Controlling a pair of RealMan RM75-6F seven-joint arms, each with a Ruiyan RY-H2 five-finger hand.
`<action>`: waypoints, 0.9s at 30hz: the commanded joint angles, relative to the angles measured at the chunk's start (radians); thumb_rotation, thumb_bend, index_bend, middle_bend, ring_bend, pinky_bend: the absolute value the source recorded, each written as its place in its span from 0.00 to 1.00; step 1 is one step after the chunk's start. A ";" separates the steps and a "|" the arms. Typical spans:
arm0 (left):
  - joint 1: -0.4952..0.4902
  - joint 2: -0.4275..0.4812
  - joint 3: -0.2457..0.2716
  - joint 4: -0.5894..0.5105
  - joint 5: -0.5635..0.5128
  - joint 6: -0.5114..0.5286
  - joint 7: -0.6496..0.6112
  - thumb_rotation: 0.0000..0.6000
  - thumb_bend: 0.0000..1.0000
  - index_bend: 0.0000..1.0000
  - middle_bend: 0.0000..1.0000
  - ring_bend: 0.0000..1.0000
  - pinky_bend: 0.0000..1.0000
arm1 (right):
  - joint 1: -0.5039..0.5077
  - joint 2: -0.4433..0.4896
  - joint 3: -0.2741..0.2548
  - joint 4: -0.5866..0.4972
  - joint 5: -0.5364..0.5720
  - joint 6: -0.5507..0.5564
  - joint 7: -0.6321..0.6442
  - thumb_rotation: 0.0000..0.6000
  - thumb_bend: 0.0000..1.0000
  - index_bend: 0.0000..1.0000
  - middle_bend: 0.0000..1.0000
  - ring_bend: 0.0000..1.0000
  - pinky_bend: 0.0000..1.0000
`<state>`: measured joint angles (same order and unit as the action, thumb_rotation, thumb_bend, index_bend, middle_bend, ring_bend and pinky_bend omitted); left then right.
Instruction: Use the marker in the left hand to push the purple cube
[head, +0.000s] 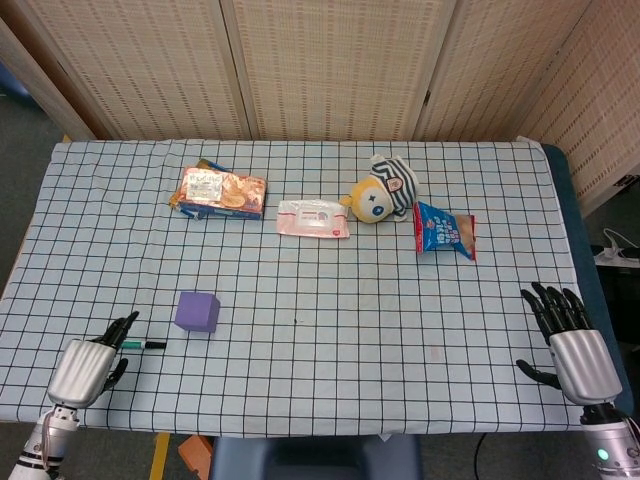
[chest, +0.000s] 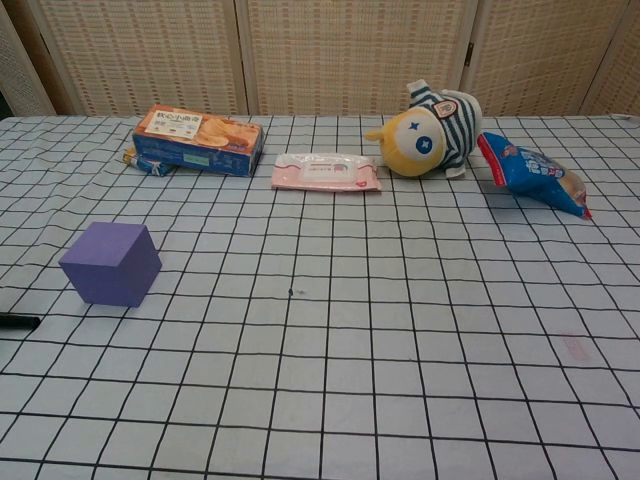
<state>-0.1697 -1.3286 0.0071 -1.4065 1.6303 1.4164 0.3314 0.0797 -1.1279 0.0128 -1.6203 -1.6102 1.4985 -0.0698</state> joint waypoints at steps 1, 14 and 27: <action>-0.022 -0.039 0.007 0.048 -0.012 -0.053 0.031 1.00 0.38 0.12 0.23 0.76 1.00 | 0.006 -0.002 -0.003 0.000 0.002 -0.012 -0.002 1.00 0.00 0.00 0.00 0.00 0.00; -0.049 -0.135 0.018 0.254 -0.041 -0.112 -0.002 1.00 0.39 0.29 0.27 0.77 1.00 | 0.012 -0.002 -0.013 -0.008 0.006 -0.041 -0.015 1.00 0.00 0.00 0.00 0.00 0.00; -0.074 -0.215 0.025 0.437 -0.049 -0.145 -0.019 1.00 0.39 0.33 0.35 0.78 1.00 | 0.017 0.007 -0.025 -0.025 0.005 -0.064 -0.023 1.00 0.00 0.00 0.00 0.00 0.00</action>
<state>-0.2413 -1.5398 0.0311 -0.9746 1.5843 1.2756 0.3167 0.0967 -1.1212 -0.0123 -1.6446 -1.6053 1.4347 -0.0923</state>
